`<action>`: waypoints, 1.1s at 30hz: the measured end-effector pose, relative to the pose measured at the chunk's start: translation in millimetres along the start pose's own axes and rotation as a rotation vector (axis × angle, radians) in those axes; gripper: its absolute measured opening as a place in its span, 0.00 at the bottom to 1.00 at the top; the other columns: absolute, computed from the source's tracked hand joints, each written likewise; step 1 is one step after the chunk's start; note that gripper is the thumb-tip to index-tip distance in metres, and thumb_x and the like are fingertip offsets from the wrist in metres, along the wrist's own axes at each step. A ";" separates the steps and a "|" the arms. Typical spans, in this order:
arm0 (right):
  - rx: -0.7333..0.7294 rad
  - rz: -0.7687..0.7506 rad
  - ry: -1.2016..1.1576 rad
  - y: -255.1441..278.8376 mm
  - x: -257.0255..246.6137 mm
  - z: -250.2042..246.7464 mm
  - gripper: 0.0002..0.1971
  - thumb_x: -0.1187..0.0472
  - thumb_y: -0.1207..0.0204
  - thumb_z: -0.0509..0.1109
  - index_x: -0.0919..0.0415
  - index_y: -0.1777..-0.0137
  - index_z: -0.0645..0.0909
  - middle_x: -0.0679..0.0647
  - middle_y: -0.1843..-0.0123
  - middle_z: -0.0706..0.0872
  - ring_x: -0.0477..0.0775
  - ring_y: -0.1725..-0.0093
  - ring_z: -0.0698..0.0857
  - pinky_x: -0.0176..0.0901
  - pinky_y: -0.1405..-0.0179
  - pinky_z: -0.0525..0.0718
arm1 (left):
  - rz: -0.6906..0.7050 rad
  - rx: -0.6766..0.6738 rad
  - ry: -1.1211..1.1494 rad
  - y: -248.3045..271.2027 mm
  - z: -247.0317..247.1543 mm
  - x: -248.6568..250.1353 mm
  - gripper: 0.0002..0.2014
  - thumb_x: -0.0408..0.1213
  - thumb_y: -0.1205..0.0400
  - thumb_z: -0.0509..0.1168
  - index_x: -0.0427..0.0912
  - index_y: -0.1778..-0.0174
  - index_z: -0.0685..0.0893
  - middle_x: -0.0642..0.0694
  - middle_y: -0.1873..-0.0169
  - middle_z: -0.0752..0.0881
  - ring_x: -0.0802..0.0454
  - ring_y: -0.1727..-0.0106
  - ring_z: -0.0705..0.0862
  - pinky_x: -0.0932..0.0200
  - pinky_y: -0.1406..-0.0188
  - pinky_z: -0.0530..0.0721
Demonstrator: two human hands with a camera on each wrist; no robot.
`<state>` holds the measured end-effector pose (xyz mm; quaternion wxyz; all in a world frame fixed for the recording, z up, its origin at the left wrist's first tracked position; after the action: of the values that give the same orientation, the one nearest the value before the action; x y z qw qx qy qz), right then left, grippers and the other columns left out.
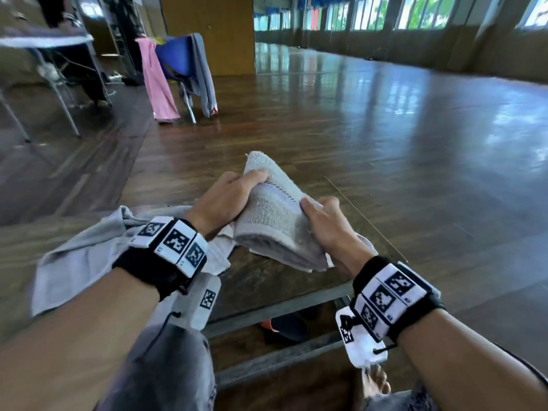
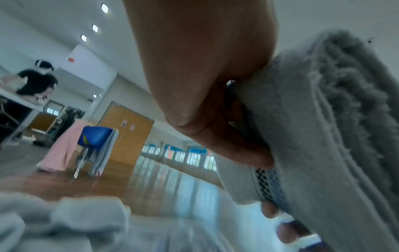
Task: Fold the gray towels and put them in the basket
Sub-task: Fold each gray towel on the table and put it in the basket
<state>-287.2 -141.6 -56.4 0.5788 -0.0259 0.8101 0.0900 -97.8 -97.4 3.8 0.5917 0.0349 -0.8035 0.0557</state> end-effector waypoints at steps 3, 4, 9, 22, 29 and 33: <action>0.036 -0.121 -0.091 14.8 -45.8 17.7 0.22 0.49 0.15 0.68 0.58 0.30 0.65 0.56 0.48 0.85 0.43 0.61 0.90 0.36 0.75 0.85 | 0.002 0.106 -0.011 27.5 -51.6 12.4 0.26 0.63 0.24 0.65 0.41 0.58 0.92 0.42 0.59 0.93 0.43 0.55 0.93 0.44 0.48 0.89; 0.044 -0.182 -0.097 20.0 -64.6 25.0 0.20 0.52 0.15 0.69 0.57 0.31 0.65 0.54 0.51 0.84 0.37 0.69 0.89 0.31 0.80 0.80 | 0.000 0.161 -0.021 38.3 -71.5 14.2 0.26 0.64 0.24 0.65 0.42 0.57 0.92 0.44 0.59 0.94 0.45 0.55 0.93 0.44 0.45 0.88; -0.010 -0.472 -0.006 51.8 -154.6 92.0 0.11 0.56 0.12 0.63 0.54 0.35 0.65 0.47 0.55 0.81 0.32 0.71 0.84 0.23 0.81 0.73 | -0.028 0.368 -0.002 104.0 -161.8 16.6 0.24 0.61 0.19 0.65 0.41 0.52 0.92 0.41 0.54 0.93 0.47 0.56 0.92 0.47 0.53 0.90; -0.663 -0.577 0.240 213.2 -177.5 387.8 0.21 0.60 0.15 0.62 0.62 0.26 0.59 0.50 0.51 0.79 0.51 0.54 0.81 0.43 0.59 0.76 | -0.245 0.846 0.105 352.9 -327.9 -125.5 0.06 0.42 0.15 0.67 0.46 0.54 0.88 0.53 0.63 0.93 0.57 0.63 0.91 0.64 0.69 0.85; -0.917 -0.319 0.256 281.3 -36.2 507.3 0.32 0.66 0.23 0.66 0.60 0.26 0.51 0.52 0.46 0.82 0.52 0.48 0.84 0.38 0.62 0.79 | -0.604 0.862 0.113 459.4 -335.8 -286.1 0.05 0.41 0.18 0.70 0.48 0.52 0.91 0.53 0.55 0.94 0.53 0.53 0.92 0.53 0.49 0.88; -0.989 -0.242 0.277 305.1 41.2 545.9 0.25 0.71 0.28 0.68 0.51 0.42 0.57 0.47 0.52 0.81 0.43 0.56 0.82 0.25 0.68 0.76 | -0.845 0.736 0.034 501.9 -321.0 -367.1 0.15 0.40 0.30 0.68 0.49 0.48 0.90 0.54 0.55 0.93 0.56 0.53 0.91 0.56 0.49 0.88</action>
<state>164.1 256.6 -231.2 0.3914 -0.4007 0.7310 0.3897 254.0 438.6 -276.7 0.5243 0.5570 -0.6377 0.0911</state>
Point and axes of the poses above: each hand's wrist, its own y-axis away from the middle knuckle, its own z-axis out of the palm, x = y × z, the point moved 8 cm from there along -y, towards the middle knuckle
